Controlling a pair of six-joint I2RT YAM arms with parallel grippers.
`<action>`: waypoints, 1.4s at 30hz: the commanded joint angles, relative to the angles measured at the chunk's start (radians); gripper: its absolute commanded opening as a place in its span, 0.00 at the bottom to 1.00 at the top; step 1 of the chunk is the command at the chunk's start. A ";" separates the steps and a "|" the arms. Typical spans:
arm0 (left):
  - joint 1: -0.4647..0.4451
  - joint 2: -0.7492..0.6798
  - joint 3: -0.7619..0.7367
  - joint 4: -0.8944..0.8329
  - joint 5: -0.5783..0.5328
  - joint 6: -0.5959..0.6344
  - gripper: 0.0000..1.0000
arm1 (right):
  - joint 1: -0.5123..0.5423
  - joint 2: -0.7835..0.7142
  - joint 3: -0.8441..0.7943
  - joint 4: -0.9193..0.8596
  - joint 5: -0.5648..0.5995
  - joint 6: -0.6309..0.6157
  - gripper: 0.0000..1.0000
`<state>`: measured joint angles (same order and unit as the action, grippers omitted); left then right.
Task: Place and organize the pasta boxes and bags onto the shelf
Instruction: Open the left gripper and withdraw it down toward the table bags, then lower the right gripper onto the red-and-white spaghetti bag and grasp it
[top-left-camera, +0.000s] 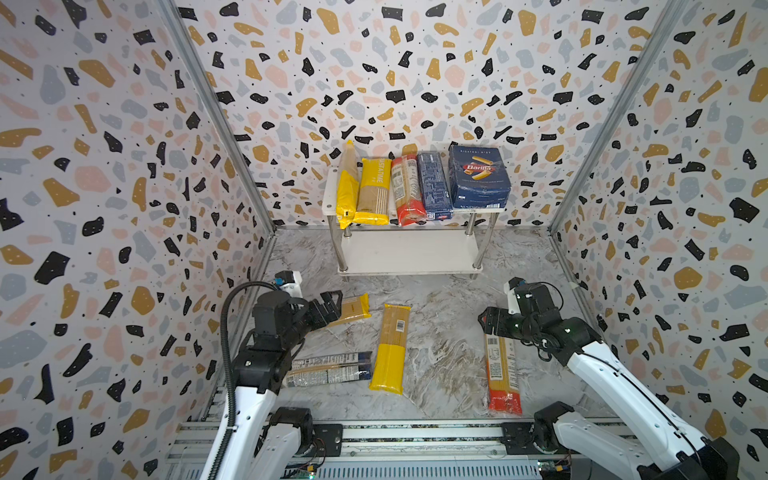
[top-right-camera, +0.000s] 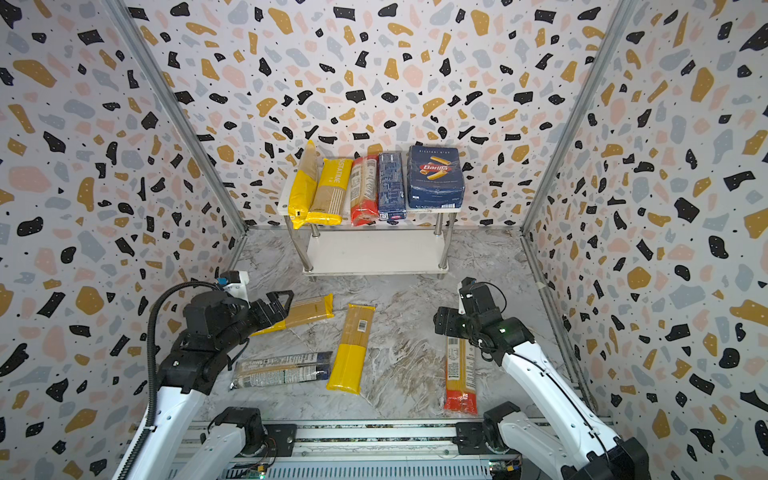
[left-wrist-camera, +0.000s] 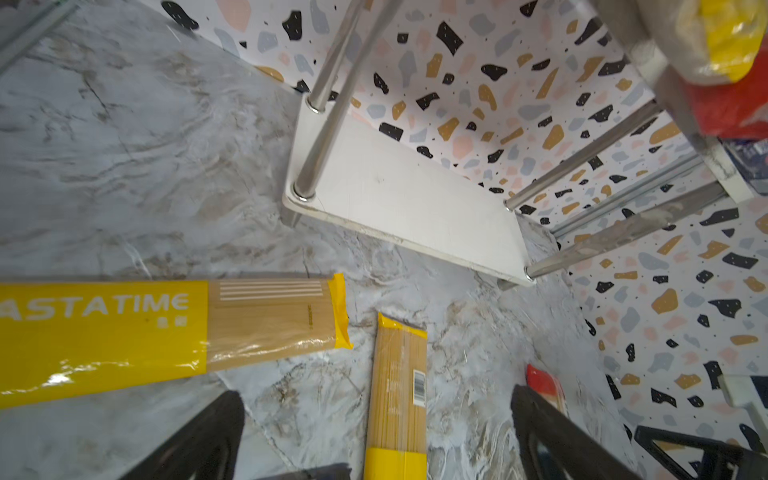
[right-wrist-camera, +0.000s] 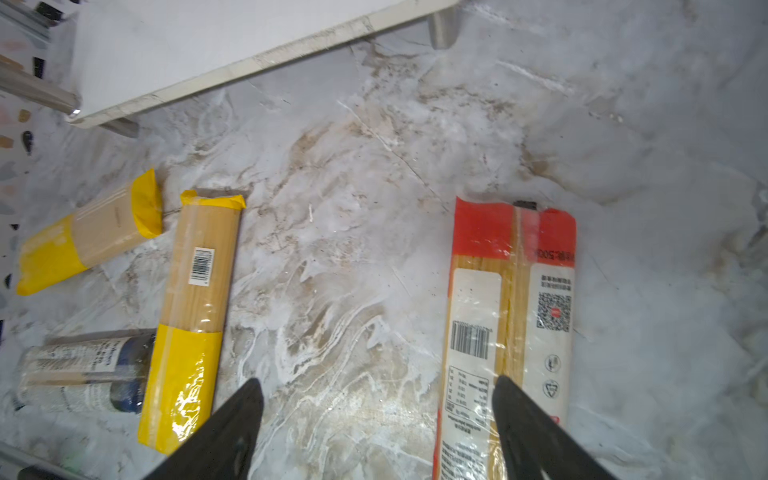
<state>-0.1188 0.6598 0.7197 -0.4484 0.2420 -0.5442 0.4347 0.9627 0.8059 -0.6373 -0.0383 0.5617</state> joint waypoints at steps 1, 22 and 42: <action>-0.089 -0.016 -0.031 0.080 -0.044 -0.036 1.00 | 0.039 0.009 -0.024 -0.074 0.116 0.047 0.87; -0.683 0.305 -0.012 0.331 -0.234 0.034 1.00 | 0.267 0.193 -0.213 -0.114 0.275 0.471 0.89; -0.683 0.278 -0.008 0.287 -0.198 0.085 1.00 | 0.384 0.202 -0.282 -0.159 0.305 0.614 0.89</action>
<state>-0.7990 0.9623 0.6945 -0.1787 0.0364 -0.4805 0.8158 1.1576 0.5461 -0.8017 0.2798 1.1606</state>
